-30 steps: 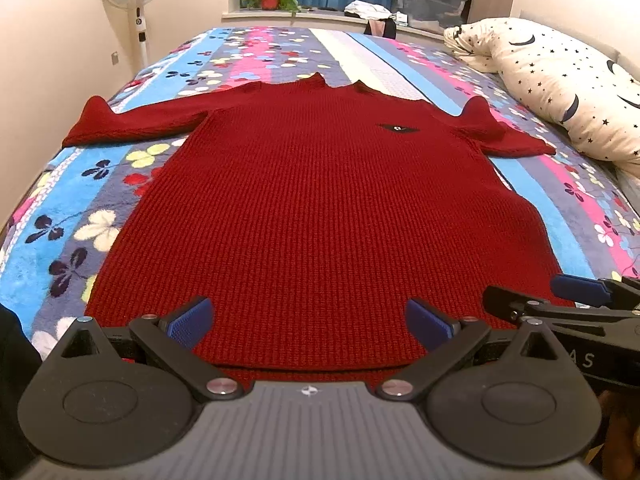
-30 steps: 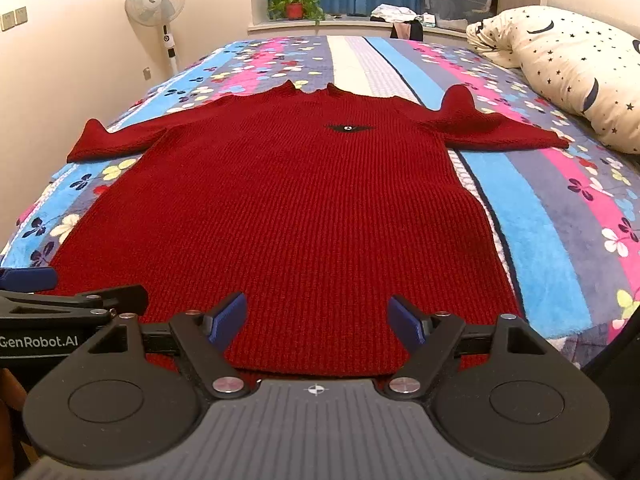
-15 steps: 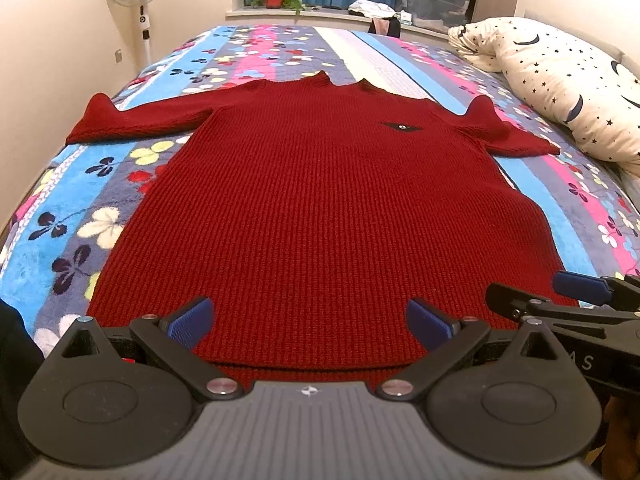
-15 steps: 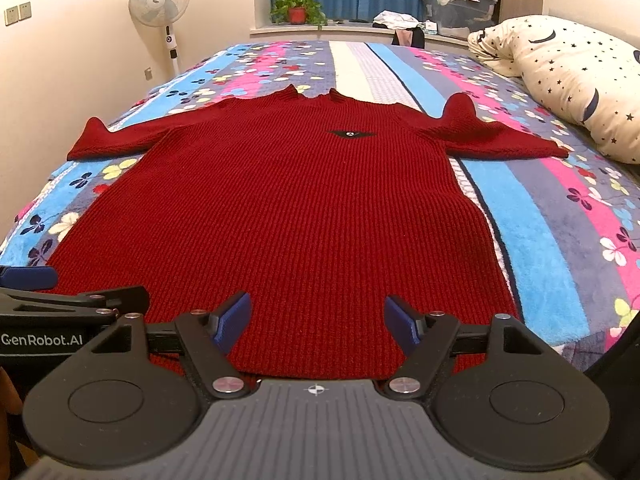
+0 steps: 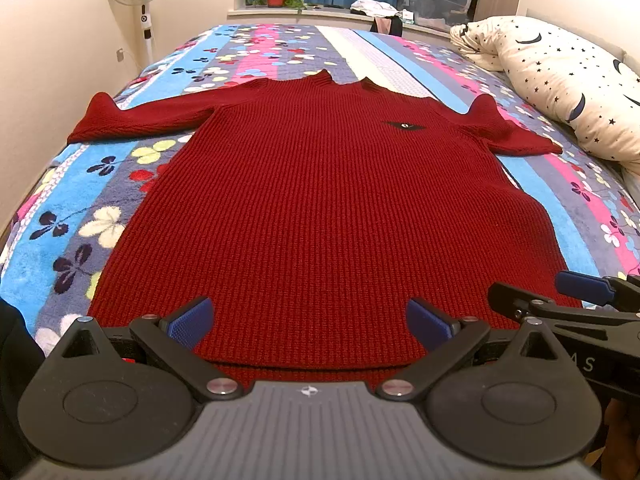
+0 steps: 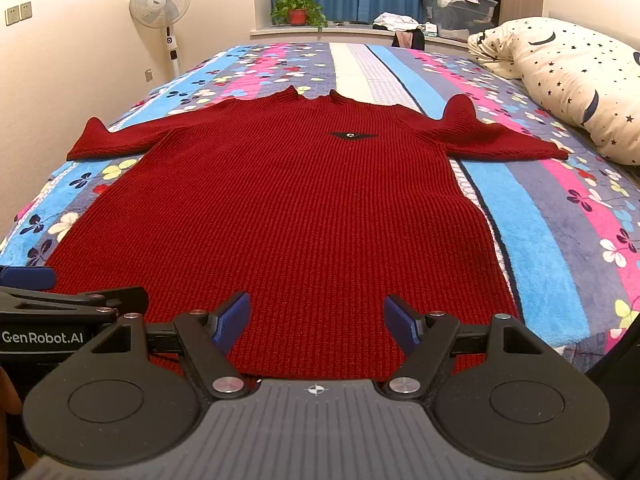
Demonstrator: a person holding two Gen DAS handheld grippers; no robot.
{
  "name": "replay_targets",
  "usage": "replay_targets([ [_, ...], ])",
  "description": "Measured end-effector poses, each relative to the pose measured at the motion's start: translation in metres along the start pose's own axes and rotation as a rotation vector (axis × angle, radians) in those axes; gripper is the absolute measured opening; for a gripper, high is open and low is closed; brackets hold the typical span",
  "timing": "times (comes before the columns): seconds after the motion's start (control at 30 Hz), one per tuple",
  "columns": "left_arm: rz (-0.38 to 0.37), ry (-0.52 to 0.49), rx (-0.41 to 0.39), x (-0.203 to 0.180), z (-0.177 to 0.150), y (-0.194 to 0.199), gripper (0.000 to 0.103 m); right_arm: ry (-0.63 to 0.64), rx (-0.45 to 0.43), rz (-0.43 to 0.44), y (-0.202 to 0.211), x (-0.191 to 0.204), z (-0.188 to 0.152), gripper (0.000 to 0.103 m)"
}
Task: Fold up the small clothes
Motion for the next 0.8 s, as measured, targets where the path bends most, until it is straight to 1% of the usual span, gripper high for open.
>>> replay_targets([
  [0.8,0.0,0.0,0.0,-0.0001,-0.0003,-0.0001,0.102,0.008,-0.001,-0.008,0.0004,0.0009,0.0,0.076],
])
Point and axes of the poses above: each gripper's, at about its wrist camera, not at the fingertips, and y roughly against the way its jaws point, x to its left, z to its top, the point moved 3 cm from there along -y, roughly the way its jaws point, and after that the axes turned 11 degrees about z, right-handed, at the moved point
